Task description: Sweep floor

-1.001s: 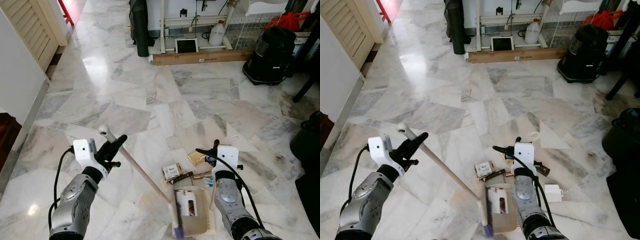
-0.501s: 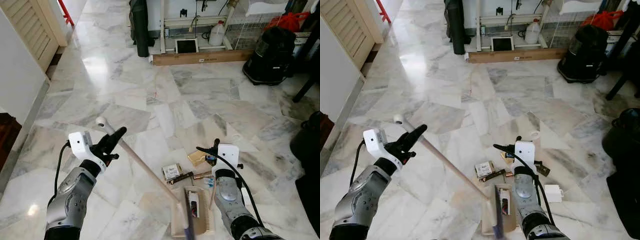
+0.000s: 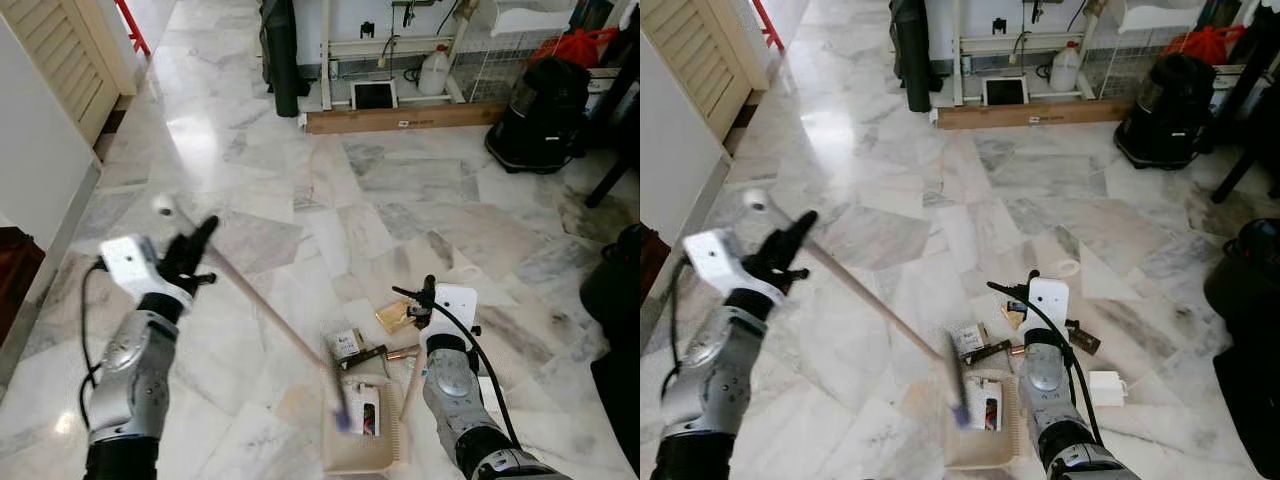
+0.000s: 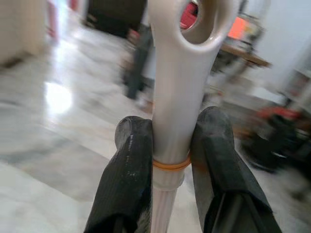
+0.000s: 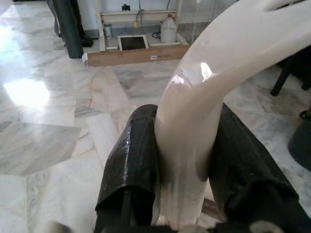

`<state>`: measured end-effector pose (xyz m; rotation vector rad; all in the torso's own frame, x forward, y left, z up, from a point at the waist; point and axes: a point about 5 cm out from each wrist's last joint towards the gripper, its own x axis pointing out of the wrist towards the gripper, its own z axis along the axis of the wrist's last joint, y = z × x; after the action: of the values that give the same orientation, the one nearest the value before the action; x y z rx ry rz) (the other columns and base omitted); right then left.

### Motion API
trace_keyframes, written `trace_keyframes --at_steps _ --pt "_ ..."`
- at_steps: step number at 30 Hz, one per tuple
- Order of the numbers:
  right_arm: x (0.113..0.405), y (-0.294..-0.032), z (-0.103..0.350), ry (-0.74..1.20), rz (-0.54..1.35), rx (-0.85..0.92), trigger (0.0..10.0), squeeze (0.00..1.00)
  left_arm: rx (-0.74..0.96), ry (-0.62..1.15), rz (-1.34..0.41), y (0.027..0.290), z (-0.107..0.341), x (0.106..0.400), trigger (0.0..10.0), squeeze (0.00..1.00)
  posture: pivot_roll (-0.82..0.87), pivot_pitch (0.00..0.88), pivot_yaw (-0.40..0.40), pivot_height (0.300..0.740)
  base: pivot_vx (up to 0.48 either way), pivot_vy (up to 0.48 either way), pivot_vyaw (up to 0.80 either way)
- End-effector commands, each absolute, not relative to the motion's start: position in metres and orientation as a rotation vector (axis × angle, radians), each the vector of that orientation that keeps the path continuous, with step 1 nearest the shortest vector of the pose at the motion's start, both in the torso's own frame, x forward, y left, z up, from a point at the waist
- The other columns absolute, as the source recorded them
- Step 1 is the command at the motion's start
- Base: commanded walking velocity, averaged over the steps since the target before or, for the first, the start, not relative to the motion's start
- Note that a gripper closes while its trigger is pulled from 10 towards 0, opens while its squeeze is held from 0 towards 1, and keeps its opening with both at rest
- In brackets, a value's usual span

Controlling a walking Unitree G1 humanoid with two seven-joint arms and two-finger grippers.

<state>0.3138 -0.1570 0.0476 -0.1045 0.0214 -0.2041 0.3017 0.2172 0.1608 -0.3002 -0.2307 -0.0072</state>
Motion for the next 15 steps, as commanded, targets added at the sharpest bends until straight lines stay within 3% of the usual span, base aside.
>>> trace_keyframes --at_steps 1,5,10,15 --pt "0.314 -0.157 0.055 -0.039 -0.216 -0.085 10.0 0.0 -0.187 -0.322 0.081 0.229 0.179 0.301 10.0 0.0 0.18 0.054 0.044 0.74 0.0 0.0 0.0" --pt "0.316 -0.159 0.063 -0.088 -0.222 -0.067 10.0 0.0 -0.058 -0.328 0.12 0.231 0.175 0.298 10.0 0.0 0.17 0.058 0.041 0.74 0.0 0.0 0.0" --pt "0.322 -0.16 0.078 -0.148 -0.238 -0.031 10.0 0.0 0.145 -0.255 0.008 0.21 0.154 0.294 10.0 0.0 0.15 0.073 0.037 0.74 0.0 0.0 0.0" --pt "0.324 -0.16 0.085 -0.174 -0.249 -0.009 10.0 0.0 0.186 -0.239 -0.059 0.191 0.141 0.29 10.0 0.0 0.15 0.076 0.034 0.74 0.0 0.0 0.0"
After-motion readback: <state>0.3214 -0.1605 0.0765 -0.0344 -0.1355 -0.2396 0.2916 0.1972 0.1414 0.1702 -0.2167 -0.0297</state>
